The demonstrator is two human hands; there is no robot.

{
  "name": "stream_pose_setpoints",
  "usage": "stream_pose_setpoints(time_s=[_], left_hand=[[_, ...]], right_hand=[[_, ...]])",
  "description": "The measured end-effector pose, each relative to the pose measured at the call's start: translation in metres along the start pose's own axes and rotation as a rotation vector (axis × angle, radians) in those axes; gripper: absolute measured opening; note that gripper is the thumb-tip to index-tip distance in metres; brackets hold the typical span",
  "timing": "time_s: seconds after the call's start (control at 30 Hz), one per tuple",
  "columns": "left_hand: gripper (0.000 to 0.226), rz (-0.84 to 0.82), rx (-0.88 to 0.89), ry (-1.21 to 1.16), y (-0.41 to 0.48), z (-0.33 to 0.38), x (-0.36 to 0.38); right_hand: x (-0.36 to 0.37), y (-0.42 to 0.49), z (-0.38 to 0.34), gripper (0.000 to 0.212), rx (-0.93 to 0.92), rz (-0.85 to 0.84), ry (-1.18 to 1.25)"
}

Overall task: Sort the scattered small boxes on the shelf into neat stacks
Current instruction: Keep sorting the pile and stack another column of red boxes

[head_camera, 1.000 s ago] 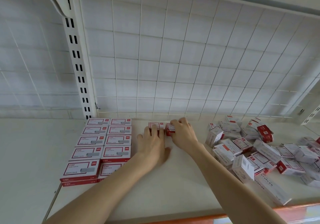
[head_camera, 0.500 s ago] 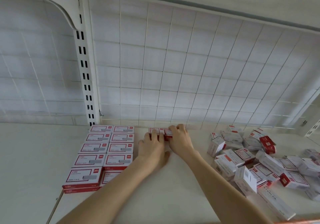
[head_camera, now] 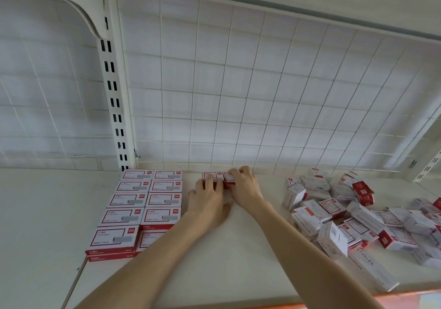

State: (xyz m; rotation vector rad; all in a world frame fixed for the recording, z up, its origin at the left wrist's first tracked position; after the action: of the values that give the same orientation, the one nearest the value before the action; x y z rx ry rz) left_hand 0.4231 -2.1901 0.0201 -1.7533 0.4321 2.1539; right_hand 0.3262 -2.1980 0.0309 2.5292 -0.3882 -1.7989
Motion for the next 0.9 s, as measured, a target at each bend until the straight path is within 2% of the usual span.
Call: stream_pose_setpoints(time_s=[0.23, 0.43, 0.73, 0.9], left_hand=[[0.069, 0.0, 0.002, 0.019, -0.009, 0.001, -0.005], [0.055, 0.007, 0.107, 0.058, -0.028, 0.026, -0.013], [0.045, 0.073, 0.441, -0.102, -0.066, 0.13, -0.026], [0.048, 0.057, 0.494, -0.24, -0.07, 0.181, -0.028]], right_hand=[[-0.013, -0.01, 0.004, 0.051, 0.029, 0.026, 0.065], [-0.074, -0.035, 0.01, 0.048, 0.047, 0.187, 0.053], [-0.113, -0.111, 0.081, 0.034, 0.15, 0.133, -0.063], [-0.138, -0.147, 0.129, 0.027, 0.184, 0.191, -0.053]])
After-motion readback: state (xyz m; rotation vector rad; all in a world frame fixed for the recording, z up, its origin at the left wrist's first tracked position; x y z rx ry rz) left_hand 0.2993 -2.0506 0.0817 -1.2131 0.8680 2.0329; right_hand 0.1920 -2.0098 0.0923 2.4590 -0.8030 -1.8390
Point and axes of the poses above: each hand's wrist, its own y-axis towards the middle knuckle, its own x-axis out of the palm, z = x × y, the point moved 9 cm from there along y, towards the middle knuckle, and after that the axes turned 6 degrees about -x, right-handed, at the moved point
